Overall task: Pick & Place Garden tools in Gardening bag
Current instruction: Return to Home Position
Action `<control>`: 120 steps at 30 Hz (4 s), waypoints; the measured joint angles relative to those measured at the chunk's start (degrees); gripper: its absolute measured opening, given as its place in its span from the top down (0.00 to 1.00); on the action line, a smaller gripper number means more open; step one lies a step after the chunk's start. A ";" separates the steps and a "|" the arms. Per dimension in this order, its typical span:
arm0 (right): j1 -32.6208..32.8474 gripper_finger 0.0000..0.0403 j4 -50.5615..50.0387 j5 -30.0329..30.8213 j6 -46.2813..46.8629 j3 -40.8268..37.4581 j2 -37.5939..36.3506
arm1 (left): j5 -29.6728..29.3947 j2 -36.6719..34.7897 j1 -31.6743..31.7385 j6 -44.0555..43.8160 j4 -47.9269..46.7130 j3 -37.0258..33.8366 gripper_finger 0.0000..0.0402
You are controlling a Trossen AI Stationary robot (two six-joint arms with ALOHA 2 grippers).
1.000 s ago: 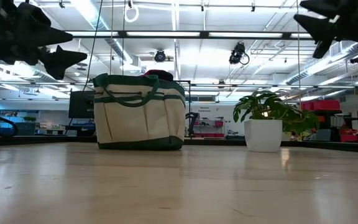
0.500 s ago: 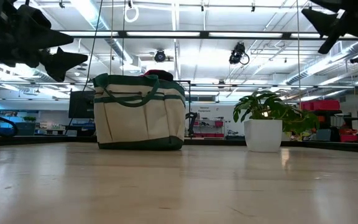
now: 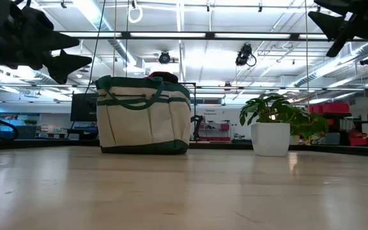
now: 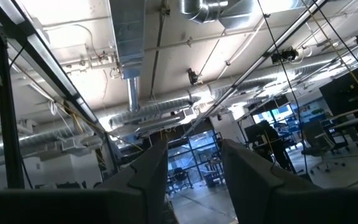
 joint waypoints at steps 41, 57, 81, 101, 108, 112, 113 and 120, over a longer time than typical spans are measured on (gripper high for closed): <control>0.00 0.62 0.00 -0.01 -0.01 -0.07 0.02 | -2.38 0.37 0.80 0.00 -0.04 -0.04 0.30; 0.00 0.62 0.00 -0.01 -0.01 -0.07 0.03 | -2.38 0.37 0.82 0.02 -0.04 -0.05 0.30; 0.02 0.62 0.00 -0.03 -0.02 -0.07 0.04 | -2.38 0.37 0.85 0.02 0.00 -0.07 0.30; 0.01 0.62 0.00 -0.02 -0.01 -0.07 0.04 | -2.38 0.37 0.85 0.00 0.00 -0.07 0.30; 0.01 0.62 0.00 -0.02 0.00 -0.07 0.04 | -2.38 0.37 0.85 0.00 -0.02 -0.07 0.30; 0.02 0.62 0.00 -0.03 -0.02 -0.07 0.04 | -2.38 0.37 0.85 0.02 0.00 -0.07 0.30; 0.00 0.62 0.00 -0.01 -0.02 -0.07 0.04 | -2.36 0.37 0.85 0.02 0.00 -0.07 0.30; 0.02 0.62 0.00 -0.02 0.00 -0.07 0.04 | -2.38 0.37 0.85 0.02 0.00 -0.07 0.30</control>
